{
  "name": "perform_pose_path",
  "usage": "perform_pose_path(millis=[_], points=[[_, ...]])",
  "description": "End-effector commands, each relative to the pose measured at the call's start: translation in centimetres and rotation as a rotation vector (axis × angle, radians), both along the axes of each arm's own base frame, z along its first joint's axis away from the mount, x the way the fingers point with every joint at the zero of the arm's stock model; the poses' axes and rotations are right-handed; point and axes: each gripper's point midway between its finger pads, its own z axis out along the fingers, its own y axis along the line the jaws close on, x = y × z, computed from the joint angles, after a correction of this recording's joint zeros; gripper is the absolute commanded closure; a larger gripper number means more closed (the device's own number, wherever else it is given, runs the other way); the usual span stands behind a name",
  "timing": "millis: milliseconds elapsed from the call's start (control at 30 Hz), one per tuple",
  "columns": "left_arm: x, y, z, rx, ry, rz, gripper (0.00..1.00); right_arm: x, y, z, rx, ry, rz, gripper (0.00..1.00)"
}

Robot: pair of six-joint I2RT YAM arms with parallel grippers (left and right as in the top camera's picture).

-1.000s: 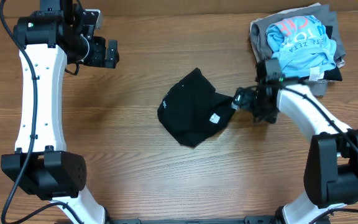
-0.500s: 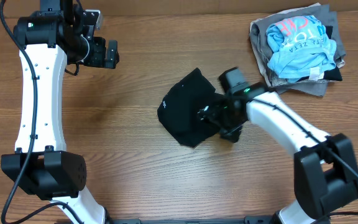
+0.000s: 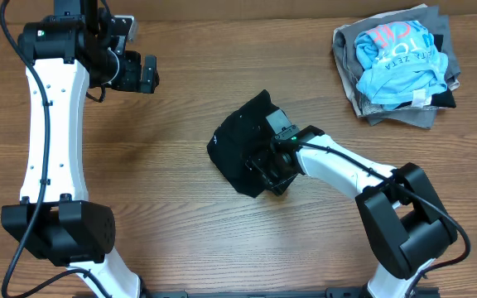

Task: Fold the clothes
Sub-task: 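Grasp the black shirt bundle with the right gripper and lift it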

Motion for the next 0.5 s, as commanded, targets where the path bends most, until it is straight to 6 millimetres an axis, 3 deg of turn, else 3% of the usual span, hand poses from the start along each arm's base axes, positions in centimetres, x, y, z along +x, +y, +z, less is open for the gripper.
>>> perform_pose_path(millis=[0, 67, 100, 300, 467], points=[[0.0, 0.0, -0.5, -0.002, 0.016, 0.015, 0.00, 0.6, -2.0, -2.2, -0.048, 0.003, 0.025, 0.60], [0.0, 0.0, -0.5, -0.002, 0.016, 0.015, 0.00, 1.6, -2.3, -1.6, -0.022, -0.033, 0.084, 0.88], [0.0, 0.0, -0.5, -0.002, 0.015, 0.015, 0.00, 2.3, -2.6, -1.0, -0.014, -0.059, 0.118, 0.95], [0.0, 0.0, -0.4, -0.002, 0.014, 0.015, 0.00, 6.0, -6.2, 3.5, -0.048, -0.180, 0.210, 0.96], [0.0, 0.0, -0.4, -0.002, 0.014, 0.015, 0.00, 9.4, -7.1, 11.0, -0.038, -0.355, 0.254, 0.96]])
